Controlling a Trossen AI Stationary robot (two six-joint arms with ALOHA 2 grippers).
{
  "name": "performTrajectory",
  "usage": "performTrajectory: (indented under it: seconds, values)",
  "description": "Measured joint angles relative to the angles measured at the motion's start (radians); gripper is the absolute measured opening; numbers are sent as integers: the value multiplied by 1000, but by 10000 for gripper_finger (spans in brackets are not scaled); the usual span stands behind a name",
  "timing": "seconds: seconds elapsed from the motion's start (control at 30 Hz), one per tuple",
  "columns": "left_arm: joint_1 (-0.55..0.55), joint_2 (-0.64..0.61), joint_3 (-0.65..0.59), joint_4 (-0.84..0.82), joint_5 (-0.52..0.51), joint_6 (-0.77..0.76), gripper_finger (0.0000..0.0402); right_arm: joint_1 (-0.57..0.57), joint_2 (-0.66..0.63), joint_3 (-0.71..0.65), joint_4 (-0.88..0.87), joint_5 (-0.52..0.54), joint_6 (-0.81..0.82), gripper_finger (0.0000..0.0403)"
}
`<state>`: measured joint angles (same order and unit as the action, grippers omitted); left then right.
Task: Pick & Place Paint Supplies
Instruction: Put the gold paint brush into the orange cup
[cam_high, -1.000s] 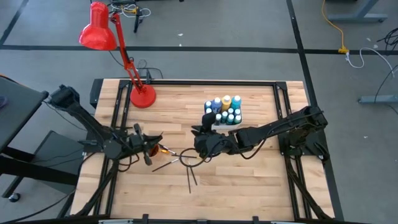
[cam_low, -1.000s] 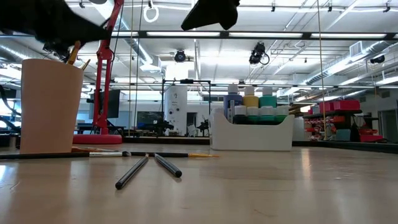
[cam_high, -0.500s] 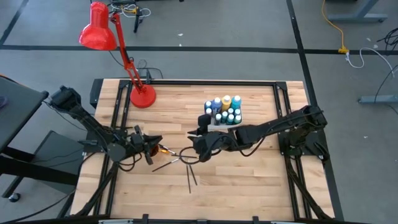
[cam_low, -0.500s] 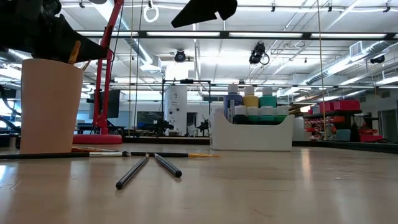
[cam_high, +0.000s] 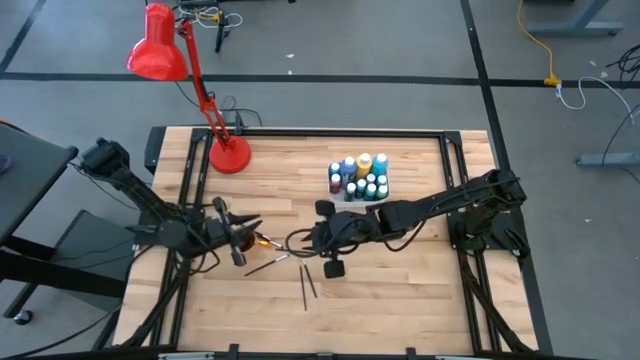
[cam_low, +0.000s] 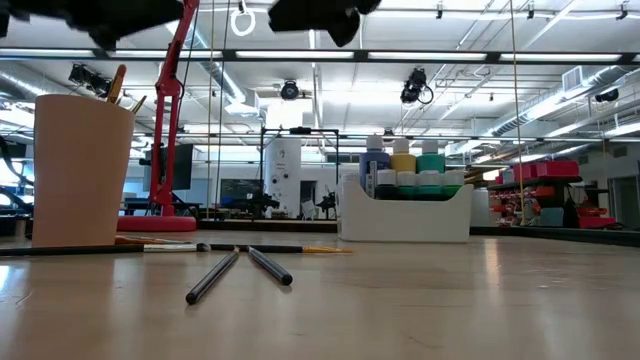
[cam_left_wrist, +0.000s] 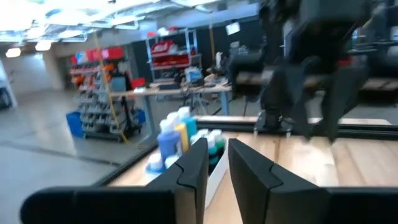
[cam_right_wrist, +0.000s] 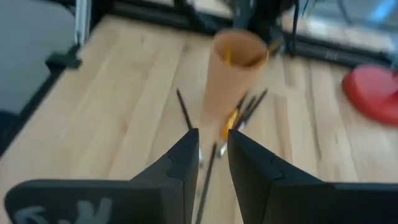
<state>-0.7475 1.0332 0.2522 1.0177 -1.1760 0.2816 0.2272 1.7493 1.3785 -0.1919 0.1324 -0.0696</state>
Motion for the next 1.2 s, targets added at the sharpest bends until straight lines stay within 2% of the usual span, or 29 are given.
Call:
performTrajectory:
  seconds: [0.17,0.33,0.47,0.67,0.9,1.0,1.2]
  values:
    - [-1,0,63,-11,45,74,86,4,3,0,-130,34,39,89]
    - [0,0,84,-17,55,82,93,5,17,-63,-139,33,147,90]
    - [0,0,84,-31,55,80,94,4,20,-138,-144,33,216,106]
    - [0,0,84,-41,55,77,94,4,20,-257,-43,9,251,145]
    - [0,0,84,-40,55,74,94,3,20,-414,214,-17,298,182]
    - [0,0,84,-40,55,74,94,3,31,-470,335,-15,298,187]
    - [0,0,84,-40,55,74,94,3,94,-501,387,15,304,182]
